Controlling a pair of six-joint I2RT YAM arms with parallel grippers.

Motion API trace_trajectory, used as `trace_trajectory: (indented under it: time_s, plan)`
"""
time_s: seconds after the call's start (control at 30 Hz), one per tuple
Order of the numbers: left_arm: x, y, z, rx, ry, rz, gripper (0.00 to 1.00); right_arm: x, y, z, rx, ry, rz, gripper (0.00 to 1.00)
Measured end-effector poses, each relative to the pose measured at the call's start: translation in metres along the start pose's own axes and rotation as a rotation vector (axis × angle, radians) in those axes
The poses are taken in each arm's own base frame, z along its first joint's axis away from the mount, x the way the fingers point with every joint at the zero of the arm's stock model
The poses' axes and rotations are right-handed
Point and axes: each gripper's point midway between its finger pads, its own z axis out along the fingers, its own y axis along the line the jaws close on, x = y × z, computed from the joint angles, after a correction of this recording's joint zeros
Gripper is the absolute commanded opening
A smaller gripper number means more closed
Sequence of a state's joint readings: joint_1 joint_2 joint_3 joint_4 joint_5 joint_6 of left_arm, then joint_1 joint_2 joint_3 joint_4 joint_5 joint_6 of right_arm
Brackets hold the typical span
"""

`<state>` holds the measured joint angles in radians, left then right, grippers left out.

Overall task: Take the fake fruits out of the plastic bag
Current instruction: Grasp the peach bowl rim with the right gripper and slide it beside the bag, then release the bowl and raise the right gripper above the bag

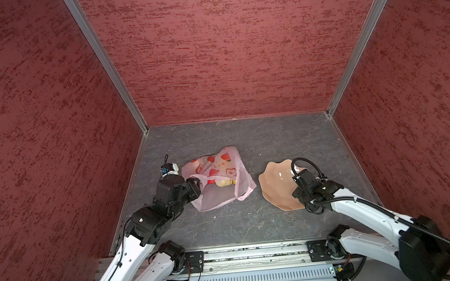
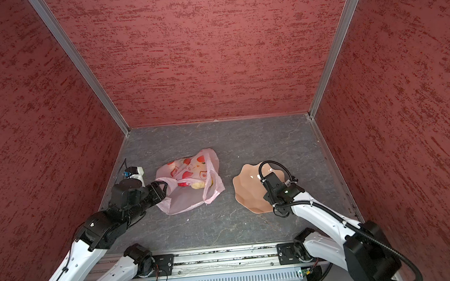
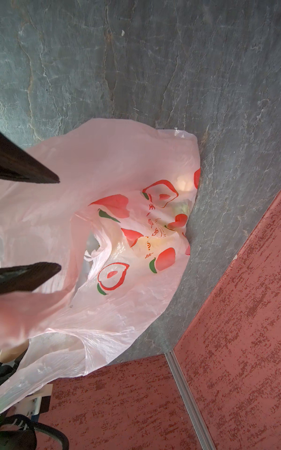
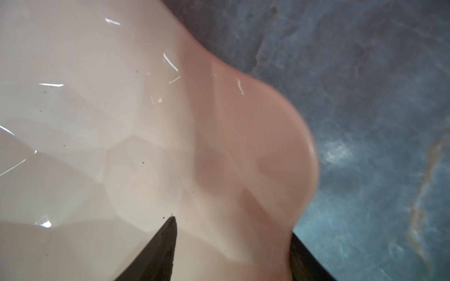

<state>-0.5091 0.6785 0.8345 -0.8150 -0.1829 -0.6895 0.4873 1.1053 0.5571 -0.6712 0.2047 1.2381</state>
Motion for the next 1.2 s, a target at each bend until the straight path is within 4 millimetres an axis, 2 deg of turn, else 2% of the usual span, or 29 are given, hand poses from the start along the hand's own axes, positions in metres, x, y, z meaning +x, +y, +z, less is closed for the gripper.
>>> trace_trajectory:
  time_s: [0.17, 0.23, 0.4, 0.57, 0.67, 0.8, 0.9, 1.2]
  plan:
    - [-0.001, 0.000, 0.002, 0.000, 0.008, -0.006, 0.54, -0.031, 0.027, 0.008, -0.036, -0.046, 0.025, 0.32]
    - [-0.003, 0.000, 0.001, 0.000, 0.005, -0.005, 0.54, -0.045, 0.036, 0.010, -0.047, -0.066, 0.029, 0.28]
    - [-0.010, -0.001, -0.002, 0.003, -0.007, -0.007, 0.54, -0.069, 0.049, 0.021, -0.057, -0.089, 0.022, 0.23]
    - [-0.014, -0.004, -0.008, 0.022, -0.023, -0.009, 0.55, -0.083, 0.044, 0.035, -0.041, -0.089, 0.021, 0.22]
    - [-0.015, -0.004, -0.013, 0.031, -0.033, -0.009, 0.61, -0.088, 0.038, 0.039, -0.026, -0.090, 0.015, 0.25]
    - [-0.015, -0.004, -0.012, 0.031, -0.032, -0.004, 0.71, -0.094, 0.039, 0.034, -0.032, -0.103, -0.006, 0.40]
    - [-0.013, -0.002, -0.010, 0.019, -0.018, 0.010, 0.75, -0.099, 0.045, 0.023, -0.062, -0.123, -0.027, 0.48]
    - [-0.017, -0.012, -0.017, 0.038, 0.025, 0.075, 0.85, -0.107, 0.051, -0.015, -0.126, -0.173, -0.084, 0.55]
